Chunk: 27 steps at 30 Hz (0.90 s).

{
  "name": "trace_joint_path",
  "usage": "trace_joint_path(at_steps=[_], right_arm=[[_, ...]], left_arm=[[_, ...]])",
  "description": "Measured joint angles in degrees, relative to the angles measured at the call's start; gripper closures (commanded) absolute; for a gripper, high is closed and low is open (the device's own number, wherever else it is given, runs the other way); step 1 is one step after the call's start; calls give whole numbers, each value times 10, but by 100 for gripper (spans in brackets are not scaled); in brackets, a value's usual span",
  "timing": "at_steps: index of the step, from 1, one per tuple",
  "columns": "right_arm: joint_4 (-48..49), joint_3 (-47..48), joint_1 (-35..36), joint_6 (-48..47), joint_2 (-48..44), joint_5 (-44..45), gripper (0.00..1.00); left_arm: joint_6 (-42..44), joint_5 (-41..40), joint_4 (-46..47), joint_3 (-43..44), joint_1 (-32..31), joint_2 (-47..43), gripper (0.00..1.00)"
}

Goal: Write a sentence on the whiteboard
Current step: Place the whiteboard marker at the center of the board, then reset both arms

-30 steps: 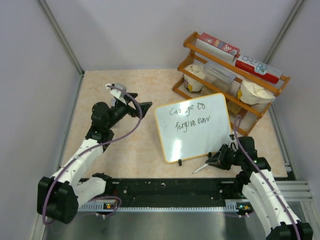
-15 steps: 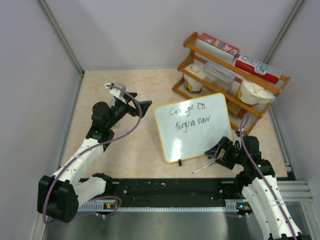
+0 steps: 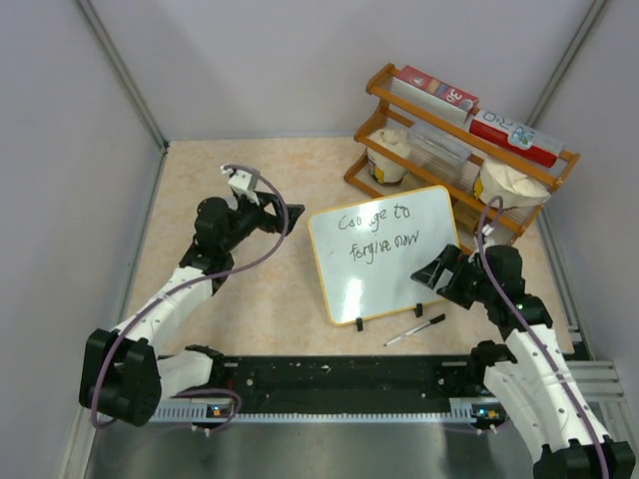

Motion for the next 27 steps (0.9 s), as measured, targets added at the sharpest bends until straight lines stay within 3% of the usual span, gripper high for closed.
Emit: trace_joint_path(at_steps=[10,17,23,27], right_arm=[[105,151,0,-80,127,115,1],[155,217,0,-117,192,191,1],[233,215,0,-122,213,212,1],[313,166,0,-123,204,238,1]], left_arm=[[14,-111,-114,62,0,67,1],[21,-194,-137,66,0,75,1],[37,-240,-137,66,0,74,1],[50,-256,-138,66,0,71,1]])
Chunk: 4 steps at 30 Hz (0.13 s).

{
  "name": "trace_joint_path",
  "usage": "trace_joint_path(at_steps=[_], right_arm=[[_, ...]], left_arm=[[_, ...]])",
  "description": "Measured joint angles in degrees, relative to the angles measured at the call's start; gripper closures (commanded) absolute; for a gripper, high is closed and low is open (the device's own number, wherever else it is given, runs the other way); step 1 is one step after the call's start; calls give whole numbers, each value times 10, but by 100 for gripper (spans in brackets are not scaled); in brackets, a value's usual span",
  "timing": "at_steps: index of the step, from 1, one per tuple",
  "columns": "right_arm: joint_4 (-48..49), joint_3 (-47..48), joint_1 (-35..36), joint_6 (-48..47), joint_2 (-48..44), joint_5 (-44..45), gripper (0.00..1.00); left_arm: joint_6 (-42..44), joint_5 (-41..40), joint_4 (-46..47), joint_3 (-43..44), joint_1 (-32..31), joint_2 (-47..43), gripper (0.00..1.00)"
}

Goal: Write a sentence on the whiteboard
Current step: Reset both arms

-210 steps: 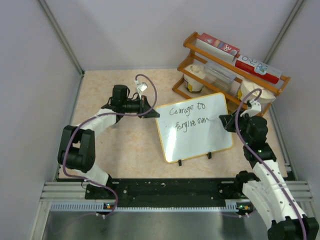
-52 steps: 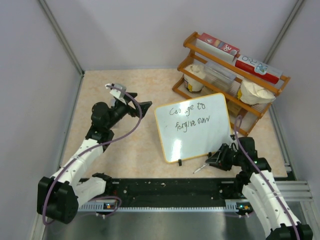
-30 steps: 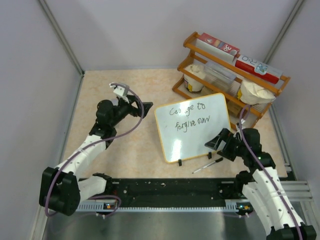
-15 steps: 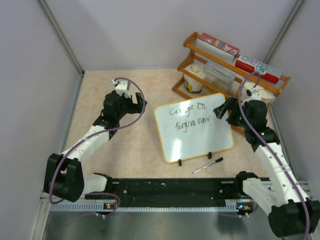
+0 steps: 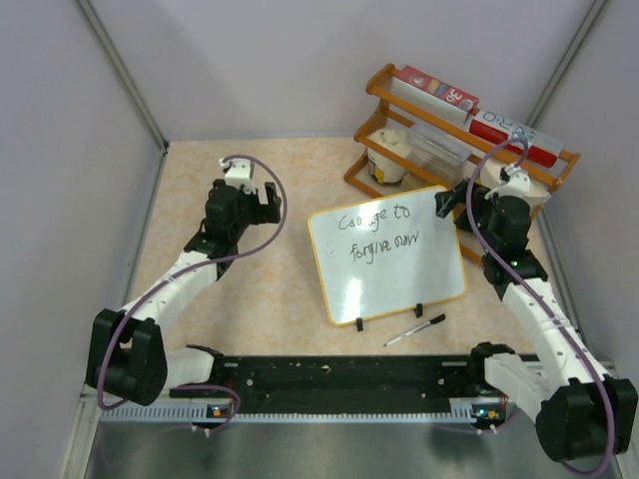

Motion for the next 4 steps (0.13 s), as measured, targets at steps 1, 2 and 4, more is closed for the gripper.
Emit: trace_joint_path(at_steps=[1,2,4], right_arm=[[15,-14,0,0,-3,10,1],[34,-28,0,-2,-6,21,1],[71,-55,0,-13,-11,46,1]], left_arm=[[5,-1,-2,0,0,-2,1],[10,0,-5,0,0,-5,1],[18,5,-10,0,0,-12,1]])
